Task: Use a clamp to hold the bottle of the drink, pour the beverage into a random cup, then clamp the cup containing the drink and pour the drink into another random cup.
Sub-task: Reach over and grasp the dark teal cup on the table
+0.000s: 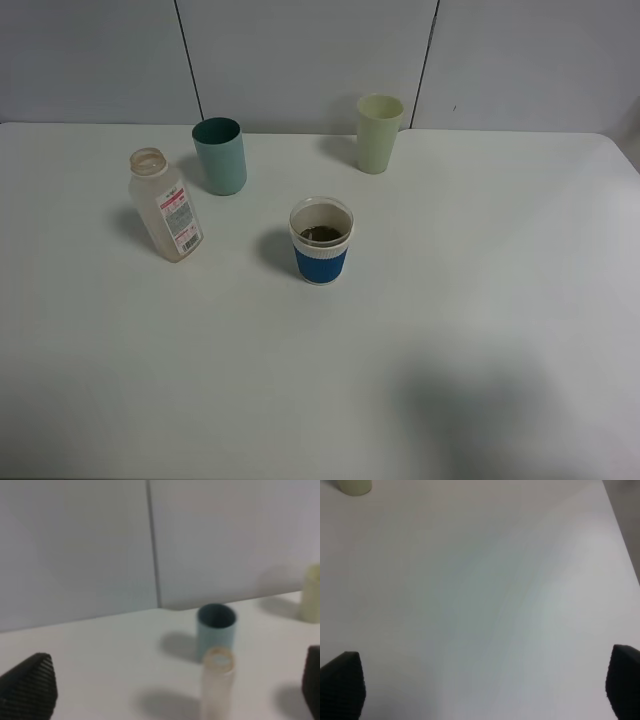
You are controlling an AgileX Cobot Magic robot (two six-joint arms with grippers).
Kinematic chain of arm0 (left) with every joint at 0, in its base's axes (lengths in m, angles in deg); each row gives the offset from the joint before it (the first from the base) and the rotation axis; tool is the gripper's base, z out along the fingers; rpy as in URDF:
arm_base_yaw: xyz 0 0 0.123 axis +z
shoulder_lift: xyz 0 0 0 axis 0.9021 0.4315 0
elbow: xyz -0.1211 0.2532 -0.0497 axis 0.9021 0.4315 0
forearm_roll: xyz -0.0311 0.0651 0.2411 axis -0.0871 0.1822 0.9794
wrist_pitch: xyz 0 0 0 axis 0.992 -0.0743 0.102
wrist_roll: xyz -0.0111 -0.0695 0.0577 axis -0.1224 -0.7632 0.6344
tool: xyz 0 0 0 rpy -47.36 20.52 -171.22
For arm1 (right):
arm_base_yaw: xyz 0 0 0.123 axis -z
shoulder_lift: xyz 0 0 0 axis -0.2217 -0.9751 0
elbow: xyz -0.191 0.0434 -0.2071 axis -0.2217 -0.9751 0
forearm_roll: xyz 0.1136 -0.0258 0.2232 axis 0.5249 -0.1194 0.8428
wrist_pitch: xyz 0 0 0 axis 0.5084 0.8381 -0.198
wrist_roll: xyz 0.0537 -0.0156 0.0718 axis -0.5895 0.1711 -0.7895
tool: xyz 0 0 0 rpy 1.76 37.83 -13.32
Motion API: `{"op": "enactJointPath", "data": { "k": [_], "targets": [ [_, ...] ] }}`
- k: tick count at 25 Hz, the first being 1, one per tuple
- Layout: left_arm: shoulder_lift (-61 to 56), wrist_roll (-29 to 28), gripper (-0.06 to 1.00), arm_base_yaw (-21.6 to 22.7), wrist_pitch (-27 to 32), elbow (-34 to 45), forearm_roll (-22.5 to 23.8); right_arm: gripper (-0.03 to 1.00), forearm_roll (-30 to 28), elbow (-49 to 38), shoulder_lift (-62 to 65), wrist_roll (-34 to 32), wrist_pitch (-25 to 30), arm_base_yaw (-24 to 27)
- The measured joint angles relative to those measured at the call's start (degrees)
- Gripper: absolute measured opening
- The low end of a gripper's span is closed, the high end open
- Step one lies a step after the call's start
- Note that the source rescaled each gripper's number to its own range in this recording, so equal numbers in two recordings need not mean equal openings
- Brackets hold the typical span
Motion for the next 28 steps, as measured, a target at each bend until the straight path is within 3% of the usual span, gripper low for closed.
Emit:
{"op": "enactJointPath", "data": {
  "k": [6, 10, 21, 28],
  "targets": [
    [-7.47, -0.66, 1.0, 8.7, 8.71, 0.0, 1.28, 0.89, 0.0, 0.0, 0.0, 0.0, 0.0, 0.0],
    [-11.23, -0.66, 1.0, 12.23, 15.06, 0.0, -0.66, 0.89, 0.0, 0.0, 0.0, 0.0, 0.0, 0.0],
    [-18.98, -0.72, 1.0, 13.02, 24.85, 0.56, -3.62, 0.89, 0.0, 0.0, 0.0, 0.0, 0.0, 0.0],
    [-18.98, -0.72, 1.0, 13.02, 23.85, 6.46, -4.92, 0.89, 0.0, 0.0, 0.0, 0.0, 0.0, 0.0]
  ]
}}
